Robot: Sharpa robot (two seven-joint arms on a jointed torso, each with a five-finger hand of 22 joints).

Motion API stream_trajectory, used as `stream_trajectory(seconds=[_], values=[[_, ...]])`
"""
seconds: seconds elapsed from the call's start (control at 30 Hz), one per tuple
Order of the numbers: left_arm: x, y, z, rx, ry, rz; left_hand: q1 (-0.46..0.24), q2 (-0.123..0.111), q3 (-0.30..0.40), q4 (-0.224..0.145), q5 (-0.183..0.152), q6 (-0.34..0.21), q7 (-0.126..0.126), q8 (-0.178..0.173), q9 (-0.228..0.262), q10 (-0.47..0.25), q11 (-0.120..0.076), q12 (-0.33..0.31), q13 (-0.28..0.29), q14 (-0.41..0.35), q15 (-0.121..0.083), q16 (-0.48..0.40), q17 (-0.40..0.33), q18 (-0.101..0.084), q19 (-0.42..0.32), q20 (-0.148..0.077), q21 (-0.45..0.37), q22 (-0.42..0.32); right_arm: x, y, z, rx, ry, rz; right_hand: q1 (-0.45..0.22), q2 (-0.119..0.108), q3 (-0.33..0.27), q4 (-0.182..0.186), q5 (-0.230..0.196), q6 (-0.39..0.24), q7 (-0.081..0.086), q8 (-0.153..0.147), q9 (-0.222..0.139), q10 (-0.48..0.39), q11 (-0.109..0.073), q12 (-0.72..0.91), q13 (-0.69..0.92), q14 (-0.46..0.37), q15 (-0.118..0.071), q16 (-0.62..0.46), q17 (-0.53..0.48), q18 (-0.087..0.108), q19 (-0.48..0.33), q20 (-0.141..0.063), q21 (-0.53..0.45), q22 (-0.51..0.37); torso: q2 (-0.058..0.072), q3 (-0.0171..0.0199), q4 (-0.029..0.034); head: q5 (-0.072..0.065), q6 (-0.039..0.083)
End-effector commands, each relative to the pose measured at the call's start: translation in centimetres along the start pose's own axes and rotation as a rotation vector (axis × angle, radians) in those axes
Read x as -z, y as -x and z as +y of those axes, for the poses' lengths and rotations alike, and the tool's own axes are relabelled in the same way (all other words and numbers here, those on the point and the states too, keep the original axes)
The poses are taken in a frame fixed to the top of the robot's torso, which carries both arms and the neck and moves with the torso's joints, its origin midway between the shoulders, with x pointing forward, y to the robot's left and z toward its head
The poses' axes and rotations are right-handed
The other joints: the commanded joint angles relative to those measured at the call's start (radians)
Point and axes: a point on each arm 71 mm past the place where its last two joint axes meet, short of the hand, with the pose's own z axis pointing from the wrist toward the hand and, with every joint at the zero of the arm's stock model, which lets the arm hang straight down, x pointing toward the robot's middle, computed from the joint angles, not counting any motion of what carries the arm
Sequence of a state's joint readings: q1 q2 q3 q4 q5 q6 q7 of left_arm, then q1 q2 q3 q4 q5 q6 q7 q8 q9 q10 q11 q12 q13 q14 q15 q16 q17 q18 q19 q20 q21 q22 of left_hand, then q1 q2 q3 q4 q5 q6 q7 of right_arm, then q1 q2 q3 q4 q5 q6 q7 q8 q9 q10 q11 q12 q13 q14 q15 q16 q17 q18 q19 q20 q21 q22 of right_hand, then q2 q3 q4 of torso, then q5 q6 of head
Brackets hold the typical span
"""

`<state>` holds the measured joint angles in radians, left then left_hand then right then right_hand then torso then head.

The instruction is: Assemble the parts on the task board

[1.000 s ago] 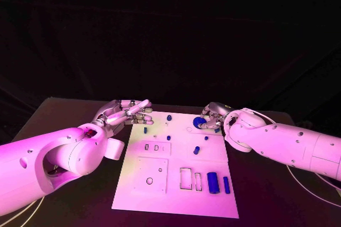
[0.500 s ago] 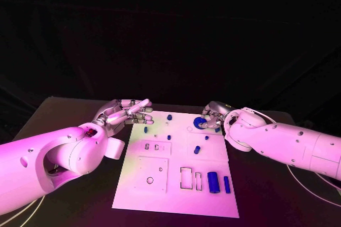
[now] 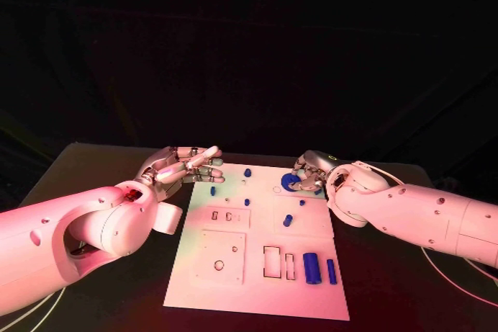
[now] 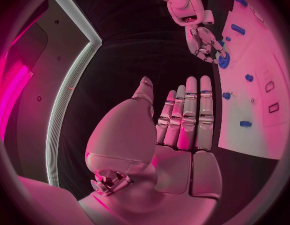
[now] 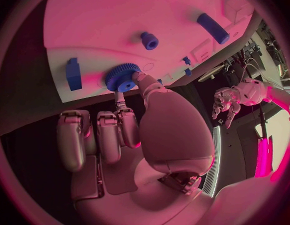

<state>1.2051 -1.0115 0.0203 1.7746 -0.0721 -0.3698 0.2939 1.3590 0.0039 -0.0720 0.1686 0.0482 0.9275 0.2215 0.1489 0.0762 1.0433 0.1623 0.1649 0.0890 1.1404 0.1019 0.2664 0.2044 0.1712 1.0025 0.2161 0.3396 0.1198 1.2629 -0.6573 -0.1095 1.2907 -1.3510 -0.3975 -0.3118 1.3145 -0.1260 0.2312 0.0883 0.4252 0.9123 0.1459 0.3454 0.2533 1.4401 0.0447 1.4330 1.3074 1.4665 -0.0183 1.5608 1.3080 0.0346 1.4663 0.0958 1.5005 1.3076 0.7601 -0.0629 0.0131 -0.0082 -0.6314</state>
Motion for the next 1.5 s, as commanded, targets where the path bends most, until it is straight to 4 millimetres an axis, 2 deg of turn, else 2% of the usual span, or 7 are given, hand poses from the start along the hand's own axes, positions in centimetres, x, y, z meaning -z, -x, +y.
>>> stream_trajectory(seconds=[0.03,0.3,0.47,0.63,0.67,1.07,1.5], values=[[-0.1,-0.2,-0.1,0.008,-0.006,0.021,-0.003,0.008,-0.008,0.002,0.002,-0.005,0.002,-0.004,-0.001,-0.004,0.0,-0.005,-0.001,-0.005,0.004,-0.004,0.001,0.012,0.001,0.003,-0.005,-0.001,0.3,0.5,0.8,0.019,0.042,-0.04,-0.009,-0.001,-0.001,0.007,-0.002,0.028,-0.024,-0.007,0.013,0.001,-0.003,0.005,0.111,0.101,-0.007,0.005,0.251,-0.011,0.041,-0.01,0.005,0.18,-0.001,-0.0002,0.0009,-0.001,0.003],[-0.1,-0.1,-0.1,0.007,-0.005,0.017,-0.003,0.008,-0.008,0.002,0.002,-0.005,0.002,-0.004,-0.001,-0.004,0.0,-0.005,-0.001,-0.005,0.004,-0.004,0.001,0.012,0.001,0.003,-0.005,-0.001,0.9,1.1,4.6,0.029,0.138,-0.06,-0.01,-0.002,0.0,0.007,-0.001,0.03,-0.025,-0.009,0.014,0.004,-0.003,0.008,0.114,0.102,-0.007,0.006,0.254,-0.013,0.047,-0.01,0.01,0.187,0.0,-0.0002,0.0016,0.001,0.006],[-0.1,-0.1,-0.1,0.007,-0.005,0.017,-0.003,0.008,-0.008,0.002,0.002,-0.005,0.002,-0.004,-0.001,-0.004,0.0,-0.005,-0.001,-0.005,0.004,-0.004,0.001,0.012,0.001,0.003,-0.005,-0.001,0.5,0.6,7.3,0.034,0.193,-0.058,-0.01,-0.001,0.004,0.006,0.002,0.033,-0.026,-0.011,0.015,0.005,-0.004,0.009,0.115,0.103,-0.008,0.007,0.255,-0.014,0.049,-0.011,0.012,0.19,0.0,-0.0008,0.0022,-0.001,0.008],[-0.2,-0.3,0.0,0.009,-0.005,0.021,-0.003,0.008,-0.008,0.002,0.002,-0.005,0.002,-0.004,-0.001,-0.004,0.0,-0.005,-0.001,-0.005,0.004,-0.004,0.001,0.012,0.001,0.003,-0.005,-0.001,-0.2,-0.1,9.1,0.041,0.218,-0.06,-0.01,0.0,0.009,0.006,0.007,0.036,-0.026,-0.015,0.015,0.006,-0.005,0.01,0.116,0.103,-0.008,0.007,0.255,-0.014,0.049,-0.011,0.012,0.19,0.001,-0.0011,0.0068,-0.003,0.009],[-0.2,-0.3,0.0,0.009,-0.005,0.022,-0.003,0.008,-0.008,0.002,0.002,-0.005,0.002,-0.004,-0.001,-0.004,0.0,-0.005,-0.001,-0.005,0.004,-0.004,0.001,0.012,0.001,0.003,-0.005,-0.001,-0.3,-0.3,9.4,0.042,0.219,-0.061,-0.01,0.0,0.009,0.006,0.007,0.036,-0.026,-0.015,0.015,0.006,-0.005,0.01,0.116,0.103,-0.008,0.007,0.255,-0.014,0.049,-0.011,0.012,0.19,0.001,-0.0009,0.0053,-0.002,0.009],[-0.5,-0.6,0.0,0.011,-0.004,0.028,-0.003,0.008,-0.008,0.002,0.002,-0.005,0.002,-0.004,-0.001,-0.004,0.0,-0.005,-0.001,-0.005,0.004,-0.004,0.001,0.012,0.001,0.003,-0.005,-0.001,-1.6,-2.3,11.1,0.048,0.221,-0.054,-0.012,0.002,0.016,0.007,0.014,0.038,-0.027,-0.021,0.016,0.005,-0.005,0.008,0.114,0.102,-0.009,0.006,0.255,-0.014,0.049,-0.012,0.012,0.191,0.001,-0.0005,0.0029,0.001,0.002],[-0.5,-0.8,0.0,0.012,-0.004,0.032,-0.003,0.008,-0.008,0.002,0.002,-0.005,0.002,-0.004,-0.001,-0.004,0.0,-0.005,-0.001,-0.005,0.004,-0.004,0.001,0.012,0.001,0.003,-0.005,-0.001,-2.4,-3.2,11.8,0.061,0.212,-0.041,-0.014,-0.001,0.019,0.006,0.018,0.038,-0.026,-0.027,0.017,0.004,-0.005,0.006,0.113,0.102,-0.009,0.006,0.254,-0.014,0.047,-0.012,0.011,0.189,0.0,-0.0004,0.0019,0.003,0.003]])
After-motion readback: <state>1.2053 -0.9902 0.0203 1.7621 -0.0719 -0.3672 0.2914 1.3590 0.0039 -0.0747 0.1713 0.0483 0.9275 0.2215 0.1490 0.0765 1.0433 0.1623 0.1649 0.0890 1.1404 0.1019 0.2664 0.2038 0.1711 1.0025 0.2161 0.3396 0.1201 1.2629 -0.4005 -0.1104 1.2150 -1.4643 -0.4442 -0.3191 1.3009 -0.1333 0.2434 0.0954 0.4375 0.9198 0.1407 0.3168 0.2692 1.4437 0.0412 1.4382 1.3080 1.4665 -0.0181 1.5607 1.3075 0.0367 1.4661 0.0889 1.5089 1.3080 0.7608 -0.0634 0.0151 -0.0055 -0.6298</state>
